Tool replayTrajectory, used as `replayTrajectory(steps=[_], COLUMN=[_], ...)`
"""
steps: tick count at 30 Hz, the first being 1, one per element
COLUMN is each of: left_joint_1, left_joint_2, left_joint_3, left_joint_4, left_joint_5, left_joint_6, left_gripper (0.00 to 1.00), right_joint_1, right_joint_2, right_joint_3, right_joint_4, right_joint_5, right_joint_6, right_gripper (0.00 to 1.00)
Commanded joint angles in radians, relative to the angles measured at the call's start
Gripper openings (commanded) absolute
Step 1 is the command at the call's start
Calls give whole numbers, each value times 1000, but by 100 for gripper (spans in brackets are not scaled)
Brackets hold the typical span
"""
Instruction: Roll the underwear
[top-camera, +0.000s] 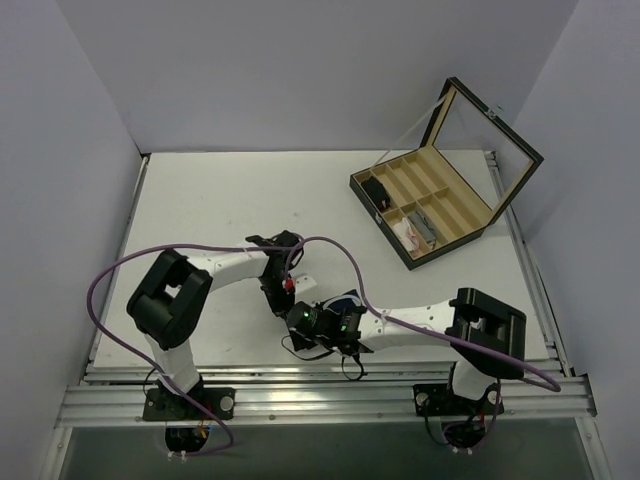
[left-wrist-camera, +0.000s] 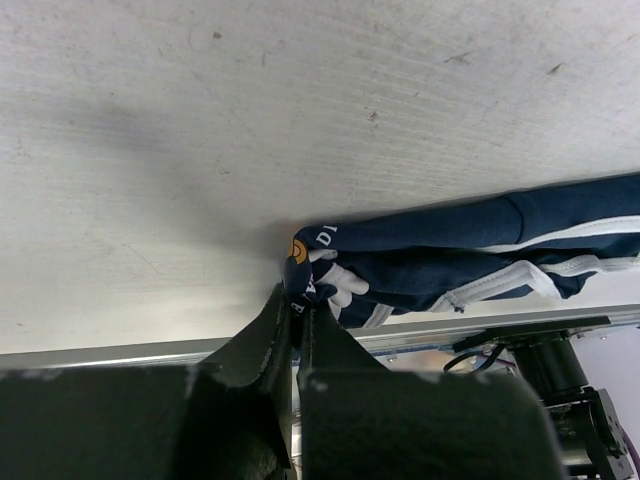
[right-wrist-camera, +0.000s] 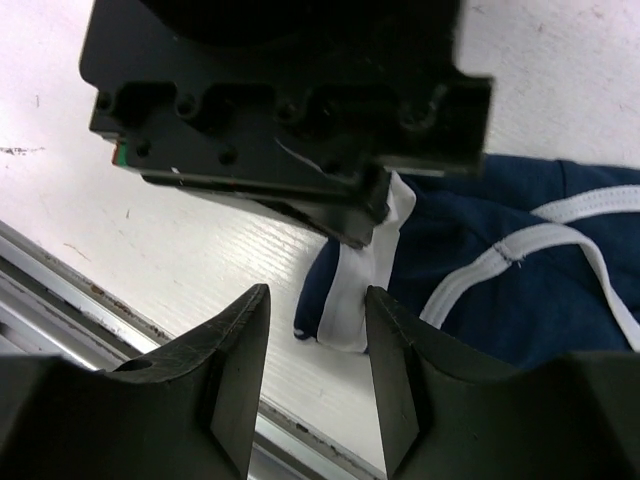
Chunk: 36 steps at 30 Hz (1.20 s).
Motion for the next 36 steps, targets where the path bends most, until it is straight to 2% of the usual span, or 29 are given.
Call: replayTrajectory(steps=[1, 9, 14, 17, 18, 20, 21, 23, 24, 27, 31, 36], left_joint_1=[-11, -23, -29, -31, -29, -29, -29, -22, -16, 7, 50, 105], left_joint_2=[15, 35, 30, 30, 29, 23, 18, -6, -18, -69, -100, -213], left_joint_3=[26, 34, 29, 32, 37, 43, 46, 47, 47, 49, 60, -20], left_joint_4=[-61, -79, -85, -88, -94, -110, -114, -113, -113, -85, -105, 20], left_joint_5=[-16, -12, -23, -21, -21, -22, -24, -23, -19, -15, -15, 26], left_joint_6=[-12, -15, -27, -27, -27, -23, -21, -20, -18, 11, 78, 115], left_gripper=[2, 2, 2, 2, 2, 2, 5, 15, 31, 55, 60, 60], right_joint_1=[15, 16, 20, 21, 21, 20, 20, 16, 16, 12, -19, -95], right_joint_2=[28, 82, 114, 126, 126, 120, 112, 82, 69, 23, -23, -55], right_joint_3=[56, 85, 107, 102, 87, 52, 27, -65, -97, -217, -321, -444], right_joint_4=[9, -8, -76, -97, -99, -67, -45, 46, 82, 211, 324, 545], right_joint_5=[69, 93, 136, 142, 139, 119, 92, 49, 24, -60, -151, -322], right_joint_6=[-19, -11, 11, 32, 40, 64, 73, 101, 107, 144, 166, 198], right_gripper=[38, 36, 31, 23, 13, 4, 0, 0, 0, 0, 0, 0])
